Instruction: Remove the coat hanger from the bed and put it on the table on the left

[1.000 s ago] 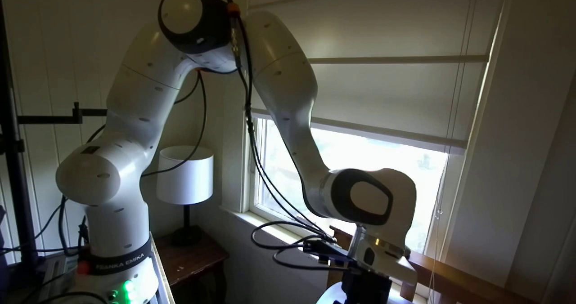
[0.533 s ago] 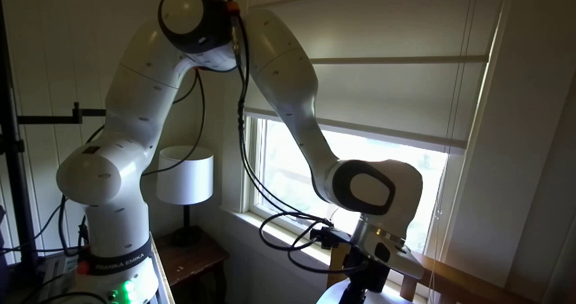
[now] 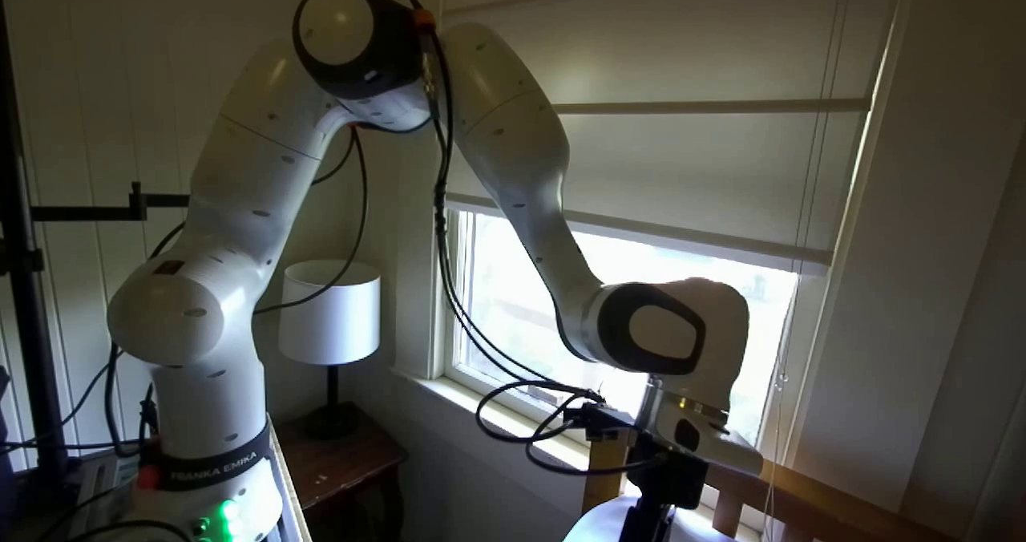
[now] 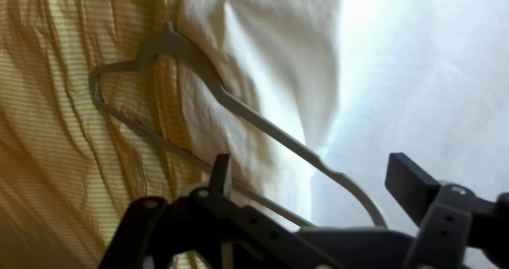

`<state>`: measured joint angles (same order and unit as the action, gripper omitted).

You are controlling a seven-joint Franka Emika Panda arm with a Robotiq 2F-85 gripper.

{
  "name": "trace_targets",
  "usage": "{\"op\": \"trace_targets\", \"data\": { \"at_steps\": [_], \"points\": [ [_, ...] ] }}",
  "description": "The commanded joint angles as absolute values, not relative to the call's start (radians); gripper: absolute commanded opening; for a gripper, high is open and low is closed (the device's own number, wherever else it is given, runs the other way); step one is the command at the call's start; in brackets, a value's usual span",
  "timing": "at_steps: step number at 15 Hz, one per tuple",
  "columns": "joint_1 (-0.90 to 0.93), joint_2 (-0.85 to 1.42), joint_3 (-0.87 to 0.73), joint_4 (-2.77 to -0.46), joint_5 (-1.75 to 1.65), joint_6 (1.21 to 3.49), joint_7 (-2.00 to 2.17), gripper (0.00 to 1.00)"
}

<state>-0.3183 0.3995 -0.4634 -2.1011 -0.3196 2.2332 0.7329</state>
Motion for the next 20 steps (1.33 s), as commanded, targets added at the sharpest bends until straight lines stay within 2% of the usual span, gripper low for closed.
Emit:
{"op": "trace_targets", "data": {
  "at_steps": [1, 7, 13, 14, 16, 20],
  "points": [
    [-0.241, 0.458, -0.455, -2.052, -0.347, 2.266, 0.84, 1.0],
    [-0.167, 0.579, -0.511, -1.974, -0.47, 2.237, 1.019, 1.0],
    [-0.188, 0.683, -0.511, -1.924, -0.486, 2.215, 1.042, 0.98],
    [-0.188, 0.695, -0.51, -1.919, -0.483, 2.217, 1.038, 0.74],
    [-0.188, 0.715, -0.515, -1.911, -0.48, 2.216, 1.038, 0.71],
    [-0.198, 0.734, -0.528, -1.902, -0.473, 2.213, 1.037, 0.43]
  ]
}}
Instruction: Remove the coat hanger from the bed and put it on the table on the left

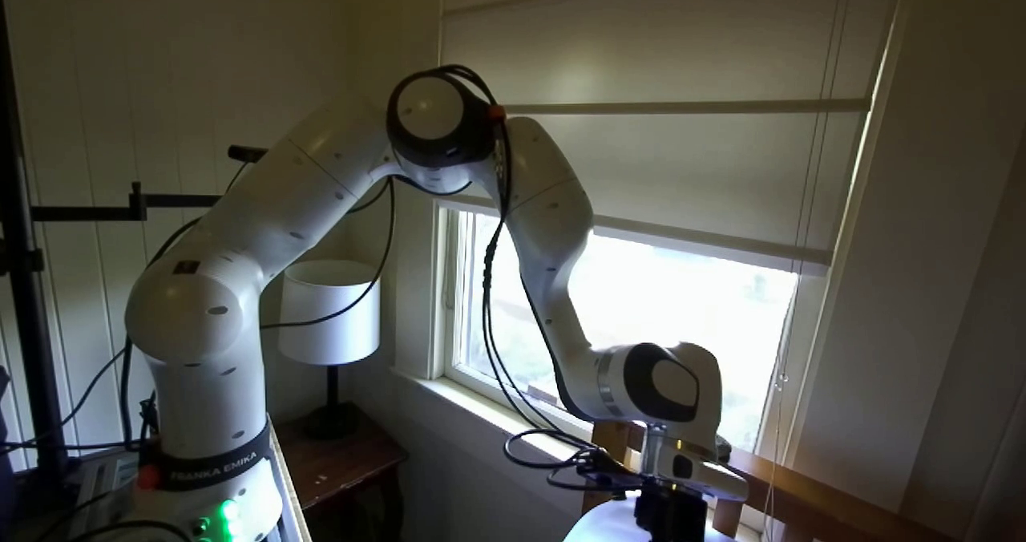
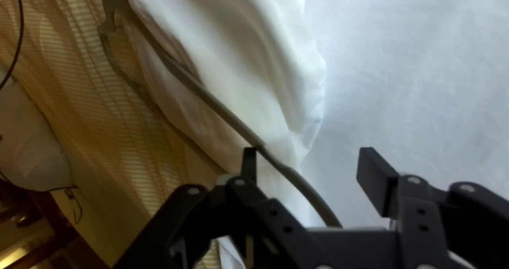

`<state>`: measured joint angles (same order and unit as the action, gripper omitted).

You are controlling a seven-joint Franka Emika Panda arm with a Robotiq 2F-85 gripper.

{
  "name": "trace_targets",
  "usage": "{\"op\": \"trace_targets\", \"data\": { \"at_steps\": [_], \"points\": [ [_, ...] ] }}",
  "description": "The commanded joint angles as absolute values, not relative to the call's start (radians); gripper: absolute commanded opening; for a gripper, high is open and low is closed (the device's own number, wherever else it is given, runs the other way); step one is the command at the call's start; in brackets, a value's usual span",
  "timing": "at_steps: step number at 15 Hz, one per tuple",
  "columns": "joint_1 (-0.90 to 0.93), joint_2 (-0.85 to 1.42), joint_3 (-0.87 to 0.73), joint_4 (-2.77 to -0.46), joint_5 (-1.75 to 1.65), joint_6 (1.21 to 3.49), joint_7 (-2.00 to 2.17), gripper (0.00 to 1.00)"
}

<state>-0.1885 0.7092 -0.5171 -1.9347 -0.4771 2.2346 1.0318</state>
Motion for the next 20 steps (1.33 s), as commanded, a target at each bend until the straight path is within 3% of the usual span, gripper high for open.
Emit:
{"op": "trace_targets", "data": {
  "at_steps": [1, 6, 7, 13, 20],
  "points": [
    [-0.2, 0.731, -0.533, -1.9, -0.472, 2.209, 1.037, 0.36],
    [-0.191, 0.674, -0.558, -1.937, -0.476, 2.194, 1.024, 0.02],
    [-0.184, 0.646, -0.564, -1.957, -0.483, 2.197, 1.023, 0.0],
    [-0.183, 0.422, -0.558, -2.056, -0.496, 2.175, 0.924, 0.01],
    [-0.168, 0.136, -0.507, -2.066, -0.785, 1.955, 0.652, 0.01]
  ]
}}
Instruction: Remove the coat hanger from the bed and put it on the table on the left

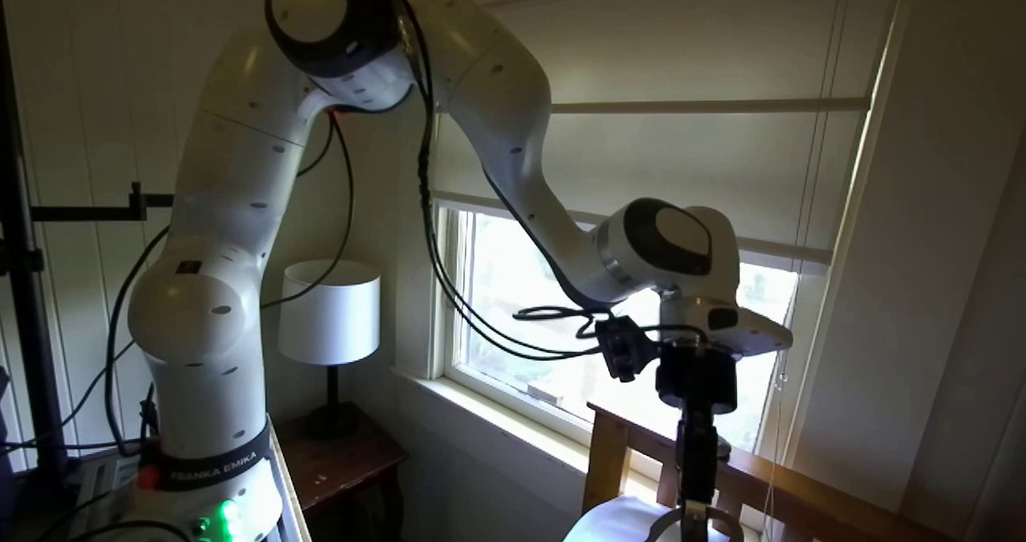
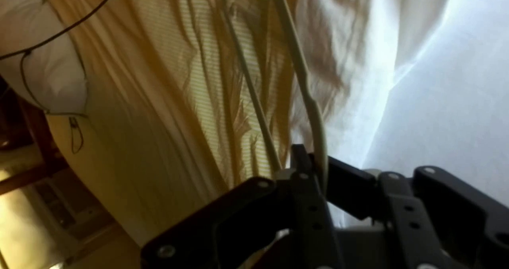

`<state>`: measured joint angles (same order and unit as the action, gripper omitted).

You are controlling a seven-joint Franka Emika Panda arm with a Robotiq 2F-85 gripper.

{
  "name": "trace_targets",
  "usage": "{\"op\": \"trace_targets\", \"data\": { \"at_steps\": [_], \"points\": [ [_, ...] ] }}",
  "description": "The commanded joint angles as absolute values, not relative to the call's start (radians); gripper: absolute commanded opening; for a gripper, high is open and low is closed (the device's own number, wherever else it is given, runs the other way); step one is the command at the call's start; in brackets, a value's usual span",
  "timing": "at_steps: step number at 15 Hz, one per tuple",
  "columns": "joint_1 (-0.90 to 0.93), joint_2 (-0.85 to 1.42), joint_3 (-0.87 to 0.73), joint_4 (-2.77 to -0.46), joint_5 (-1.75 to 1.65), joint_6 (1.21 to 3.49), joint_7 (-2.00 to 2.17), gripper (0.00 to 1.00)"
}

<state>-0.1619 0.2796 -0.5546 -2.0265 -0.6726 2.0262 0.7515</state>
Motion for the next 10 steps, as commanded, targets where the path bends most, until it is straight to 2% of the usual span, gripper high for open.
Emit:
{"op": "trace_targets", "data": {
  "at_steps": [1, 6, 10],
  "points": [
    [-0.179, 0.104, -0.482, -2.061, -0.814, 1.936, 0.608, 0.01],
    [-0.202, 0.008, -0.375, -2.085, -0.912, 1.928, 0.433, 0.01],
    [-0.219, 0.049, -0.331, -2.107, -0.889, 1.969, 0.325, 0.03]
  ]
}}
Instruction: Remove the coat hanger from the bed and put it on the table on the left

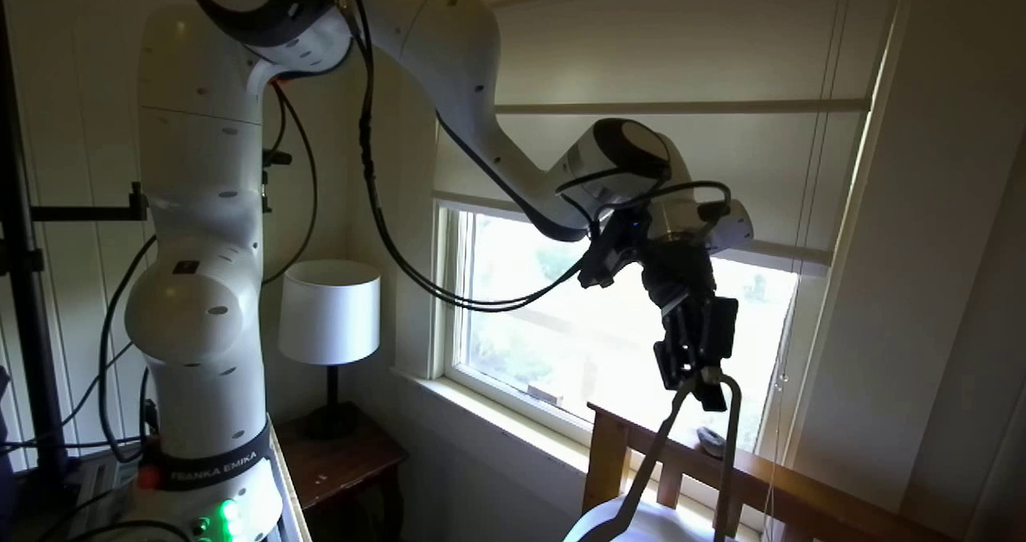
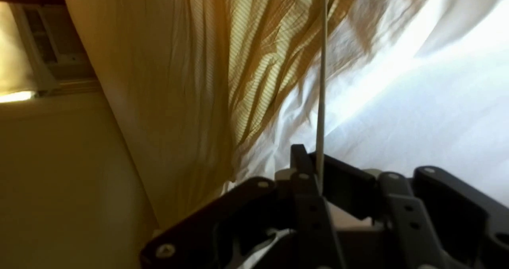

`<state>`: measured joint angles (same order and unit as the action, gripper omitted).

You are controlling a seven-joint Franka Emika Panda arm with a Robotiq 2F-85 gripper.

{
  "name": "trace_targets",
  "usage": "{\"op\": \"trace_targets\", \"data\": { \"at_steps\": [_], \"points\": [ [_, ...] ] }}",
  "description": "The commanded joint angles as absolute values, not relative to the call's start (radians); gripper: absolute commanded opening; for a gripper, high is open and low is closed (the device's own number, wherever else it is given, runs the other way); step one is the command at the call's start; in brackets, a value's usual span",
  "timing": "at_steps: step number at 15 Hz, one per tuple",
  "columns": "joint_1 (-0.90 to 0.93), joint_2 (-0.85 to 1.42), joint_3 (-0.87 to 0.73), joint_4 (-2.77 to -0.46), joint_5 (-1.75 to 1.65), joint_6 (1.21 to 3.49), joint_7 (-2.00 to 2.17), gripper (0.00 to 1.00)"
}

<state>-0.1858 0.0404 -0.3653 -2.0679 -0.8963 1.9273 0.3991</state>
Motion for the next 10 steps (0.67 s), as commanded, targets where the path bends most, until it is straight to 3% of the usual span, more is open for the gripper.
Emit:
{"op": "trace_targets", "data": {
  "at_steps": [1, 2, 10],
  "points": [
    [-0.229, 0.068, -0.328, -2.112, -0.851, 1.989, 0.302, 0.29],
    [-0.241, 0.077, -0.328, -2.129, -0.801, 2.026, 0.285, 0.3],
    [-0.313, 0.284, -0.324, -2.165, -0.316, 2.213, 0.233, 0.84]
  ]
}}
